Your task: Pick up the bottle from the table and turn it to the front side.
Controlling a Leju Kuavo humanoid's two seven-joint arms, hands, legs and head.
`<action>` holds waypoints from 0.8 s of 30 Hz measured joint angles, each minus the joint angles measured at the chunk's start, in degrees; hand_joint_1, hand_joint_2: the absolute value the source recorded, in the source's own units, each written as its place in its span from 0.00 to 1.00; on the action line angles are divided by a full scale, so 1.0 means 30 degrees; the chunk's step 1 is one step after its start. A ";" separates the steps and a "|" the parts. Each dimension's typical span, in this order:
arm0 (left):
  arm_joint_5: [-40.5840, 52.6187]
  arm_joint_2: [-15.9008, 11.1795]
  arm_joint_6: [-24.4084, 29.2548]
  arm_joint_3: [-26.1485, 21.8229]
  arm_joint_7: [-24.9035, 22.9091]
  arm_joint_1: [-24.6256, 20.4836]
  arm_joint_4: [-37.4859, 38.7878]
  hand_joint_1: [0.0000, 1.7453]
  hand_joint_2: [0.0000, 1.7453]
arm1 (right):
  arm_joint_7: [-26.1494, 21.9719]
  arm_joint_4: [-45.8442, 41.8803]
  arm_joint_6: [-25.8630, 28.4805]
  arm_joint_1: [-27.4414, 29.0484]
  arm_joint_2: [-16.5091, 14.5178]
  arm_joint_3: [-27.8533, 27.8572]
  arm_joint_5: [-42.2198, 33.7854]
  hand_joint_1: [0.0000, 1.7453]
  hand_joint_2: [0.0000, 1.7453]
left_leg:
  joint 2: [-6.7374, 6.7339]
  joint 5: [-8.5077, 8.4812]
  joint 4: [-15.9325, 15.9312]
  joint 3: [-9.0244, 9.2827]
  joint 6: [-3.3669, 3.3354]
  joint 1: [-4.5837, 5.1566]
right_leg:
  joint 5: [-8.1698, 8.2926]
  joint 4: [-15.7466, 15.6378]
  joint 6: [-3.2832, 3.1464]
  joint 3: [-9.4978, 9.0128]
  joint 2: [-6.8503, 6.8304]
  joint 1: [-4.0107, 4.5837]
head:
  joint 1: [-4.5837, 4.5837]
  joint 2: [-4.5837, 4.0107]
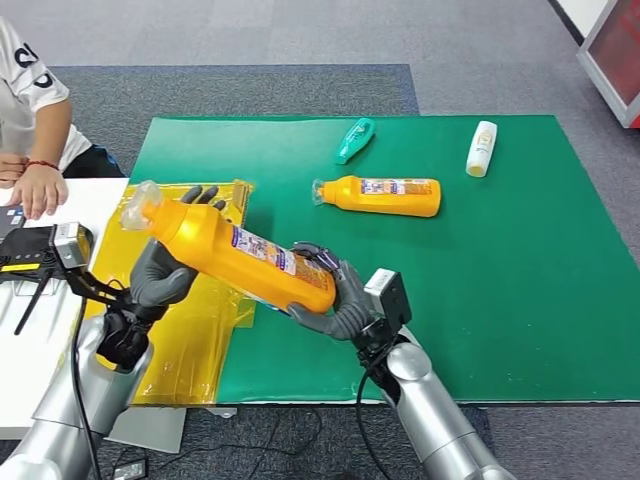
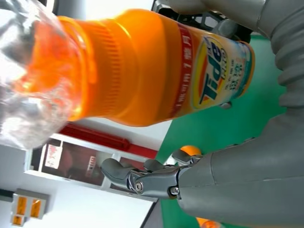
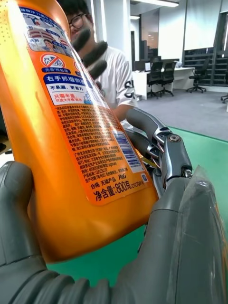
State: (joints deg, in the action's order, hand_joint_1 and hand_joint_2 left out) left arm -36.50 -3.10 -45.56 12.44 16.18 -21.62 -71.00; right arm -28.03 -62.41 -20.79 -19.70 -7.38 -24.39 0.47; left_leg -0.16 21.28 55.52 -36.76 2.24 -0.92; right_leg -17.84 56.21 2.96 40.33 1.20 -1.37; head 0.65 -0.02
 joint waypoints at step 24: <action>-0.1570 -0.0242 -0.1209 0.0985 -0.0790 -0.0311 0.1799 0.00 1.00 | -0.0005 0.0468 0.0341 -0.0146 -0.0215 -0.0497 0.0616 1.00 1.00 | 0.0000 -0.0002 0.0000 -0.0002 0.0003 0.0000 | 0.0001 0.0000 -0.0001 0.0005 0.0000 0.0000 | -0.0004 -0.0002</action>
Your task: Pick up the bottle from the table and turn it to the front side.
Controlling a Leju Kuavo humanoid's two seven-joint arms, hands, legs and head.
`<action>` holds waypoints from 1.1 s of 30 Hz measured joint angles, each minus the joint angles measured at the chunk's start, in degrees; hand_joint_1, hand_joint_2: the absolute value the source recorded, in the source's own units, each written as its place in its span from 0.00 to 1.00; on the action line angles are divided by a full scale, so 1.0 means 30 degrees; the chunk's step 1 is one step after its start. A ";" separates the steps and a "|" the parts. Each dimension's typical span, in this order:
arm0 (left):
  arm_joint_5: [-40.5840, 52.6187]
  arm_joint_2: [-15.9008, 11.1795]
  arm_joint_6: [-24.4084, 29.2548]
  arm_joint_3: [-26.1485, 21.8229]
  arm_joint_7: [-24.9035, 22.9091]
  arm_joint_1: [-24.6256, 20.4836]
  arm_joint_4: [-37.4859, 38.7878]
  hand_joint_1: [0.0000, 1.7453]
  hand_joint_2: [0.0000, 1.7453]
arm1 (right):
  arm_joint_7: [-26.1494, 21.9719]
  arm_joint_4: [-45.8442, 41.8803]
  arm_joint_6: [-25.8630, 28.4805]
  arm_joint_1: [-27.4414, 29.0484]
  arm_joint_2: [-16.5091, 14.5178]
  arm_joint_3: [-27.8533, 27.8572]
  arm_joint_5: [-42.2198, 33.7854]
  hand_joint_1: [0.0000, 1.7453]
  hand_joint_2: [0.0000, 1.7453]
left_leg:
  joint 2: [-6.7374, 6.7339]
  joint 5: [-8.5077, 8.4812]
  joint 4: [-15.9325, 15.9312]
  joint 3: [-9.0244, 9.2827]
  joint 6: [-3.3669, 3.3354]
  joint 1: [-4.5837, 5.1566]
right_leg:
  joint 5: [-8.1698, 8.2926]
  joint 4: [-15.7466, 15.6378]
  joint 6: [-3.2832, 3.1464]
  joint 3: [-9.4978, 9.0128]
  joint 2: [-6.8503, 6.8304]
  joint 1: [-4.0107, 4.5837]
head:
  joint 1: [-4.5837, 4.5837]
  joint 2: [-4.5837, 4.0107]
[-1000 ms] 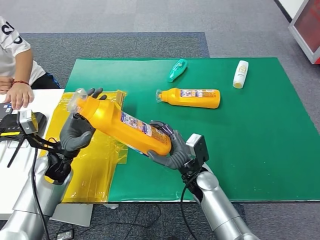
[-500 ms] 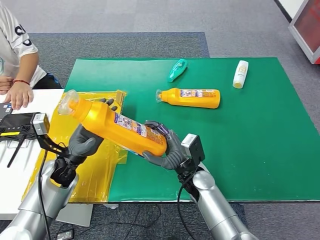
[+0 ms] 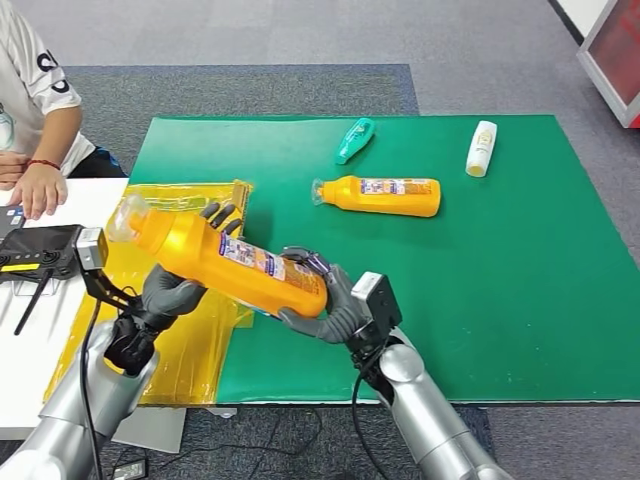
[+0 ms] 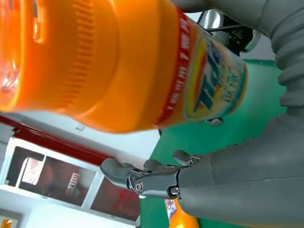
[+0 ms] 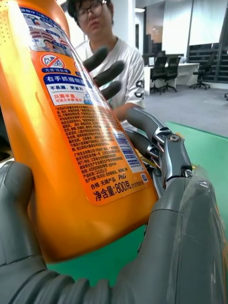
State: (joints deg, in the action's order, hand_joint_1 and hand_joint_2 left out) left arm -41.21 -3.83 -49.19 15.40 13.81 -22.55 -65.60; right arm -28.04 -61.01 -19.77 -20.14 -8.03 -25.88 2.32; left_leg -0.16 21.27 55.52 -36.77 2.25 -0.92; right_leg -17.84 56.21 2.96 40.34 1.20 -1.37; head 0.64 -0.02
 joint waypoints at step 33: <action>-0.0231 -0.0016 -0.0361 0.1118 0.0058 -0.0820 0.0191 0.00 1.00 | -0.0029 0.1617 0.0459 -0.0488 -0.0523 -0.1393 0.0706 1.00 1.00 | 0.0000 -0.0004 0.0000 0.0003 0.0002 0.0000 | 0.0005 0.0001 -0.0003 -0.0003 0.0000 0.0000 | 0.0004 0.0000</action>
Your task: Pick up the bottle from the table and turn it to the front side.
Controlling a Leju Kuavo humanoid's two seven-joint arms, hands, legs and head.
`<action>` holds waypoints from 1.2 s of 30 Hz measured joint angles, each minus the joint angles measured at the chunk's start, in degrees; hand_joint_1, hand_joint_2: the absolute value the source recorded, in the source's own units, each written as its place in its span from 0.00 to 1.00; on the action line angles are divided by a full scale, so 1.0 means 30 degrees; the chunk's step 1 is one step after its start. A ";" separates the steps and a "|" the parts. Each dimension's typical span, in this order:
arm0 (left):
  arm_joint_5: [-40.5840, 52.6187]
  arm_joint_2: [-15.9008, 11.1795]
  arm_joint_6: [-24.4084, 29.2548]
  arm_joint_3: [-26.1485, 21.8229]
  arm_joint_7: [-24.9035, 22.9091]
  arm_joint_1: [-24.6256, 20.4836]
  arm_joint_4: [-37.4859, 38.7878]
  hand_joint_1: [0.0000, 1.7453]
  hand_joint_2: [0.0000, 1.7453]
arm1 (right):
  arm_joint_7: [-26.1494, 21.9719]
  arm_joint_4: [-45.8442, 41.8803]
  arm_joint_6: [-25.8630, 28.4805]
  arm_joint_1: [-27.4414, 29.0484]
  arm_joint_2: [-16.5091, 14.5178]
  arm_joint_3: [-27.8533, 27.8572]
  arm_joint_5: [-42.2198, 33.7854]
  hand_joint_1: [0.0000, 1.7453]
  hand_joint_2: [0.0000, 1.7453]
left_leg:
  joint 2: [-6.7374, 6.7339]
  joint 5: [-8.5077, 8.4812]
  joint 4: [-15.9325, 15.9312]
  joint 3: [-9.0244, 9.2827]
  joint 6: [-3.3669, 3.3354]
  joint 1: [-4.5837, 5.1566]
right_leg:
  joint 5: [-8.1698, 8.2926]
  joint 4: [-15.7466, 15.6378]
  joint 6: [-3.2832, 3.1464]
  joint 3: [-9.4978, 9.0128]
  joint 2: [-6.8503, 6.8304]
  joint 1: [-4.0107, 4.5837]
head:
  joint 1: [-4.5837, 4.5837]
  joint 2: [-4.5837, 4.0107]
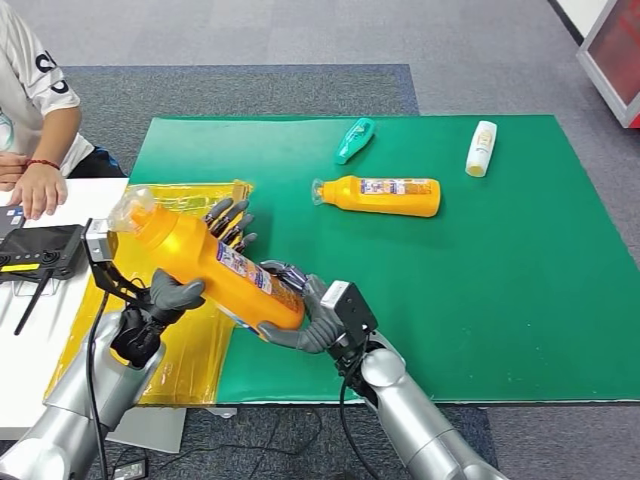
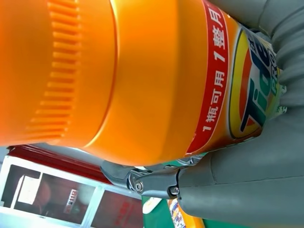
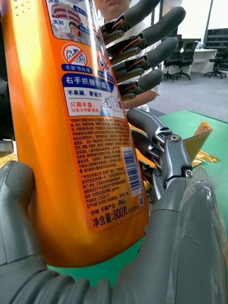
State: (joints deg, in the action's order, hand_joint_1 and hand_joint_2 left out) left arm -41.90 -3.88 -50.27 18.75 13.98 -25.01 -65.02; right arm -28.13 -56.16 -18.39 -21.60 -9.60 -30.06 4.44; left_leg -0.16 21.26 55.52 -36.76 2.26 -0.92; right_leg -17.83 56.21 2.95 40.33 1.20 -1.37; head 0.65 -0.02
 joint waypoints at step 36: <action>0.1406 -0.0193 0.0262 -0.0067 0.0971 0.0477 -0.0127 1.00 1.00 | 0.0357 0.0395 0.1646 -0.0063 0.0000 -0.0260 0.1448 1.00 1.00 | 0.0000 0.0001 0.0000 -0.0001 0.0000 0.0000 | -0.0001 0.0000 -0.0002 0.0000 0.0000 0.0001 | 0.0000 0.0000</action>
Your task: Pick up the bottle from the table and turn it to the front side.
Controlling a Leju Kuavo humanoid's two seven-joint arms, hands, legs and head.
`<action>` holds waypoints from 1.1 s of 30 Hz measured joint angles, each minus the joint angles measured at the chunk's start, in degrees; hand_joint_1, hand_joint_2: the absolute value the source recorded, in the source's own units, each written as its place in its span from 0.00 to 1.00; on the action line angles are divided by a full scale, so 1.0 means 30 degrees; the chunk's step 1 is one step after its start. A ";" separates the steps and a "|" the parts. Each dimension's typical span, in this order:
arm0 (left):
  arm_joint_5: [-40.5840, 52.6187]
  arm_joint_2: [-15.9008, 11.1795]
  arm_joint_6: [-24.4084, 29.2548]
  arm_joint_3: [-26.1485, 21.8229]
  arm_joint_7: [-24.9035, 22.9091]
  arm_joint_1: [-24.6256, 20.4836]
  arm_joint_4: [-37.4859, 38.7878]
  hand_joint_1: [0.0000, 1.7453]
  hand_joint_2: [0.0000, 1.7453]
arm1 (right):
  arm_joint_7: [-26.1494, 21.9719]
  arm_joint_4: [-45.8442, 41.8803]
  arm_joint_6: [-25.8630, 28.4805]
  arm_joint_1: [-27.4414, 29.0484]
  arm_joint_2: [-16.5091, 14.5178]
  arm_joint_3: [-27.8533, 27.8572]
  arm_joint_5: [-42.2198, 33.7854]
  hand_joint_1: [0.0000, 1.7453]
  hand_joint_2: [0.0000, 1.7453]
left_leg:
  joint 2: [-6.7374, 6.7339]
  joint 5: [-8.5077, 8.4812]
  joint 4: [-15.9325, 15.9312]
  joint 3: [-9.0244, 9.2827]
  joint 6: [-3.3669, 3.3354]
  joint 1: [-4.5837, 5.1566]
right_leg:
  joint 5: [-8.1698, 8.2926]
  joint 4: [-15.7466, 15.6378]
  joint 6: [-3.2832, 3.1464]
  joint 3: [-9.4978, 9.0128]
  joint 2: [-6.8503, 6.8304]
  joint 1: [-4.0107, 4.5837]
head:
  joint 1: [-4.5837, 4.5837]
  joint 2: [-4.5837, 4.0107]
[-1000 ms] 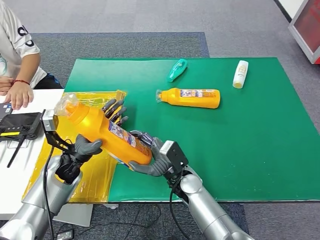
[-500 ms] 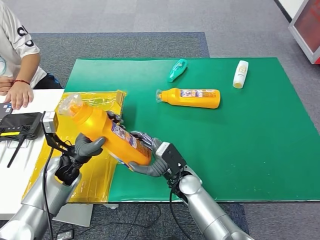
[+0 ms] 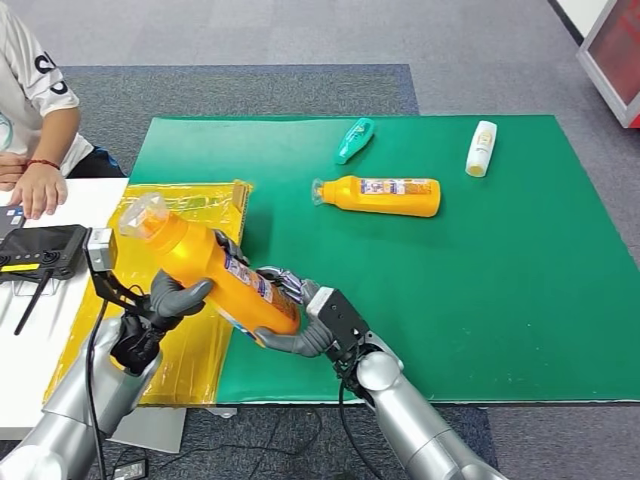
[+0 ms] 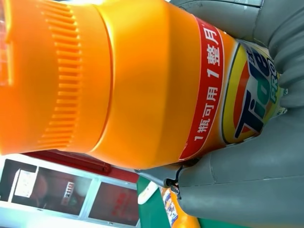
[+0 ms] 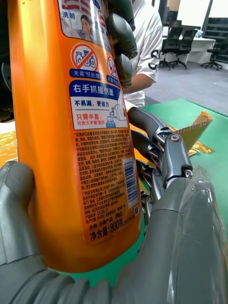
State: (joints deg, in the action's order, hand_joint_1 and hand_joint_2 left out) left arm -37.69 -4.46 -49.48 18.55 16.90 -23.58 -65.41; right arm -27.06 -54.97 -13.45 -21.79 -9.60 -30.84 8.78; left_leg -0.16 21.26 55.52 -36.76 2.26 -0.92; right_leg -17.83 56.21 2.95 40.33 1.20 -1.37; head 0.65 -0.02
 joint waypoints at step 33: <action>0.2478 -0.0342 0.0379 -0.0093 0.1319 0.0677 -0.0863 1.00 1.00 | 0.0386 0.0139 0.0302 -0.0395 0.0007 0.0022 0.0140 0.00 1.00 | -0.0002 -0.0001 0.0000 0.0006 0.0001 0.0000 | 0.0002 -0.0001 -0.0002 0.0002 0.0002 0.0001 | 0.0002 0.0000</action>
State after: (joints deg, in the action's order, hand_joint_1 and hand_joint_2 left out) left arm -30.25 -5.49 -48.35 18.27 20.85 -21.55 -68.00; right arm -25.90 -54.55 -12.55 -22.98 -9.57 -30.77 9.20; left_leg -0.16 21.26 55.52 -36.74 2.26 -0.92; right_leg -17.82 56.21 2.94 40.34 1.20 -1.37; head 0.66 -0.02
